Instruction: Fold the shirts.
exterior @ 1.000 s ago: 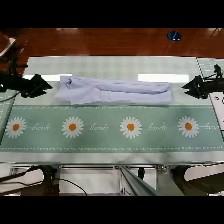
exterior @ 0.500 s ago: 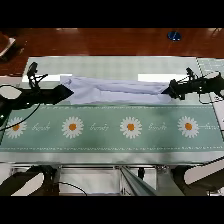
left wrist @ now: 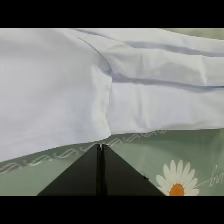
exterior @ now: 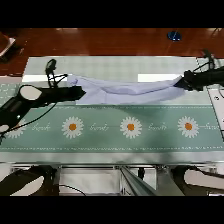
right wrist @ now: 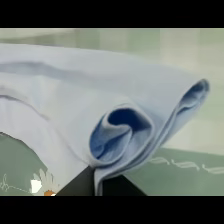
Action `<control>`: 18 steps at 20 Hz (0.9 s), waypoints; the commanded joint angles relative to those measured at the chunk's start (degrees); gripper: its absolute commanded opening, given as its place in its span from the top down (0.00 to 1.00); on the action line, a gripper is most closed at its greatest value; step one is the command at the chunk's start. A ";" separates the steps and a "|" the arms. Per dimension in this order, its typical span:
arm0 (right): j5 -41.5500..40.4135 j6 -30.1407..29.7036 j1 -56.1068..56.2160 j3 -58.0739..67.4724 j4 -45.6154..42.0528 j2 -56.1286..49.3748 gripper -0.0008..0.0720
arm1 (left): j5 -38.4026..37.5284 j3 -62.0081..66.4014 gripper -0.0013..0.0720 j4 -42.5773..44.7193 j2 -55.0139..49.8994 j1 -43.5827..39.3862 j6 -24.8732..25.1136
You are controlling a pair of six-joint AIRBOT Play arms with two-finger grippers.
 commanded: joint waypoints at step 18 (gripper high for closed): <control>2.19 6.49 -0.59 -17.11 -0.90 38.97 0.96 | -19.52 61.33 0.94 -0.04 -54.97 -38.16 -14.25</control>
